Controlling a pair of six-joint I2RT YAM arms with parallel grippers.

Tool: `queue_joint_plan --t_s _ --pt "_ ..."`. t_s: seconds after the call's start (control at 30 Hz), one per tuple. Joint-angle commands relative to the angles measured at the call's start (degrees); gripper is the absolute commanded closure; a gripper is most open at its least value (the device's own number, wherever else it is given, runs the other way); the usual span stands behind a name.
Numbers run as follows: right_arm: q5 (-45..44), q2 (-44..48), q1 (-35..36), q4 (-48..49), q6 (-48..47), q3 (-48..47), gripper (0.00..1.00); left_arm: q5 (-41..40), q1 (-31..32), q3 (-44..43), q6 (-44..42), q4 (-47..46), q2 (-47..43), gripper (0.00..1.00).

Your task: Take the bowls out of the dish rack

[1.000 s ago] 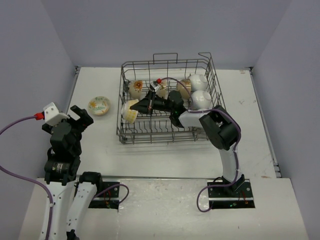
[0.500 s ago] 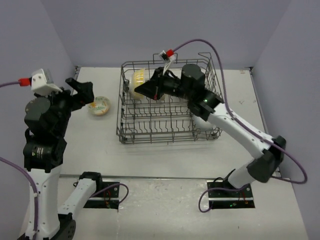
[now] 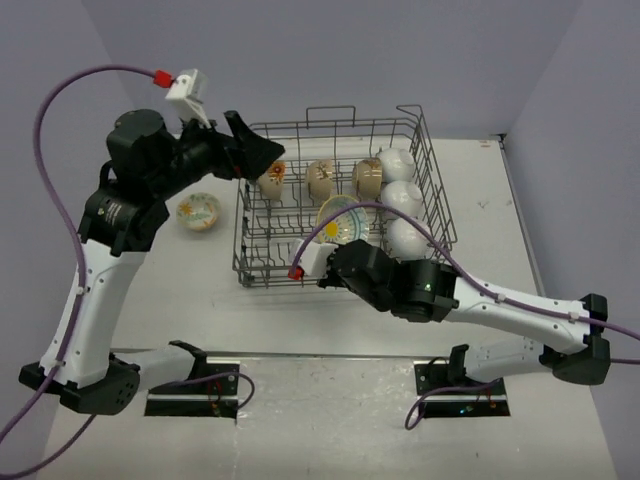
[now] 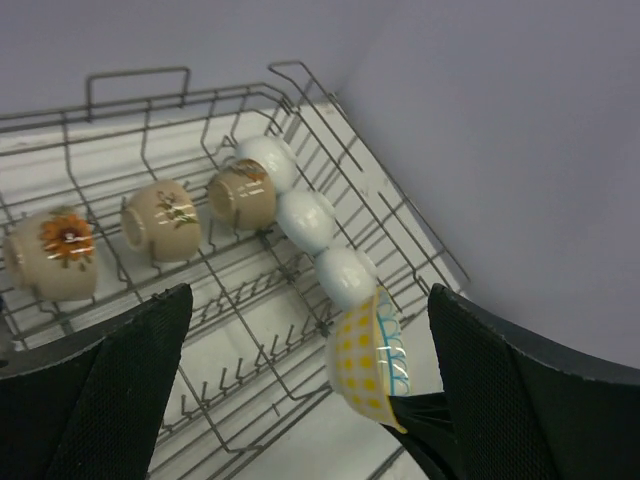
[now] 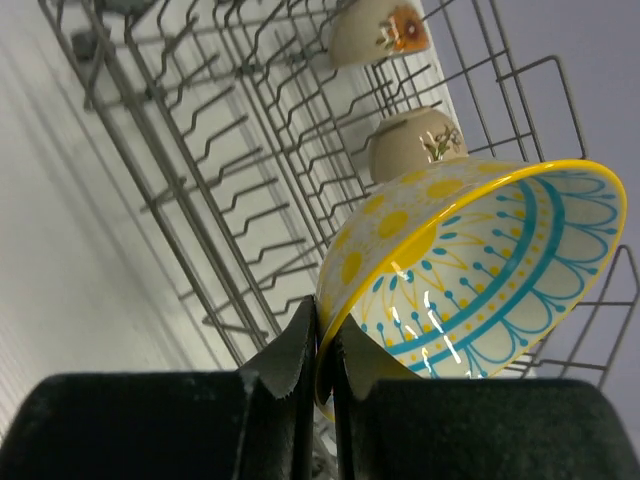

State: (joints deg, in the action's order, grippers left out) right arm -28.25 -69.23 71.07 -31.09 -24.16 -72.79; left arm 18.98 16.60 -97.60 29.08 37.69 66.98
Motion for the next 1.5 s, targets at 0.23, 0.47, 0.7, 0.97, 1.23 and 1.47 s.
queue_joint_plan --t_s 0.23,0.47,0.7,0.97,1.23,1.47 --pt "1.08 8.84 7.68 -1.26 -15.47 7.91 1.0 -13.1 23.47 1.53 -3.95 4.5 10.62 0.0" --pt "2.33 12.36 7.95 -0.72 -16.79 10.13 1.0 -18.71 29.63 1.36 -4.56 6.42 13.7 0.0" --pt "-0.48 10.44 8.03 -3.09 -16.62 8.46 1.0 -22.84 31.91 2.86 -4.91 9.41 14.76 0.07" --pt "-2.33 9.47 7.95 -3.45 -18.02 7.4 1.0 -26.1 33.41 4.26 -4.56 11.88 14.32 0.21" --pt "-5.24 7.36 7.33 -1.08 -21.09 6.17 1.0 -25.22 34.2 5.32 -4.12 12.49 14.84 0.23" --pt "-4.71 6.75 6.45 1.29 -21.72 5.82 1.0 -28.91 34.29 6.11 -4.12 13.55 15.37 0.59"
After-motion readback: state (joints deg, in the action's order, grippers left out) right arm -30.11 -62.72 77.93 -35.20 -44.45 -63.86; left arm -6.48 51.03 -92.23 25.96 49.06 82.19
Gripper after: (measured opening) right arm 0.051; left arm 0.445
